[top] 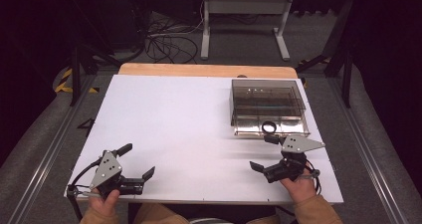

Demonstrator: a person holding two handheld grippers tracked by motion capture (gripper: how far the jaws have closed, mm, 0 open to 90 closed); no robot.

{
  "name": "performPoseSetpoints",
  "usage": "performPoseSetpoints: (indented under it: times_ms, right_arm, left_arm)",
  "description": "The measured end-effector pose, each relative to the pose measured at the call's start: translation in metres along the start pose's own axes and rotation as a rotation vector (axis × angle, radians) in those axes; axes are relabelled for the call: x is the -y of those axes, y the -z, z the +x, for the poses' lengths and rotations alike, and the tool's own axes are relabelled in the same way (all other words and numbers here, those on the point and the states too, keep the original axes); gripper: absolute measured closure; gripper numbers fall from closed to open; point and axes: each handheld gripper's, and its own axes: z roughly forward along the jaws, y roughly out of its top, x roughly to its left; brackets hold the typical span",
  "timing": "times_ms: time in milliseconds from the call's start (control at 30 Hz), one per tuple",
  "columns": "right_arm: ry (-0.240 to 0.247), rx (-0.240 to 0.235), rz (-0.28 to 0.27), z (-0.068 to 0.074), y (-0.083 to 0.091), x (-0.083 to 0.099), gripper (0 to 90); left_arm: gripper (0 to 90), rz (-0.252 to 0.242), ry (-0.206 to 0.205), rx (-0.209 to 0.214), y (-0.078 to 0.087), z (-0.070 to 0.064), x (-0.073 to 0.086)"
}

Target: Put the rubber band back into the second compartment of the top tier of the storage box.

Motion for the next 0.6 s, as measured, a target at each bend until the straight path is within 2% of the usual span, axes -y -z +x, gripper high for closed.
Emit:
performPoseSetpoints:
  times_ms: [200,367,600]
  right_arm:
    - [0.001,0.007,0.018,0.001,-0.005,0.010,0.0]
    - [-0.027,-0.002,0.017,-0.002,-0.007,0.018,0.0]
    - [-0.031,0.006,0.045,-0.002,-0.008,0.029,0.0]
  left_arm:
    - [2.0,0.002,-0.005,-0.002,-0.001,0.000,0.000]
    - [2.0,0.003,-0.001,0.000,0.000,0.001,0.001]
    - [2.0,0.003,-0.008,-0.002,-0.001,0.001,0.001]
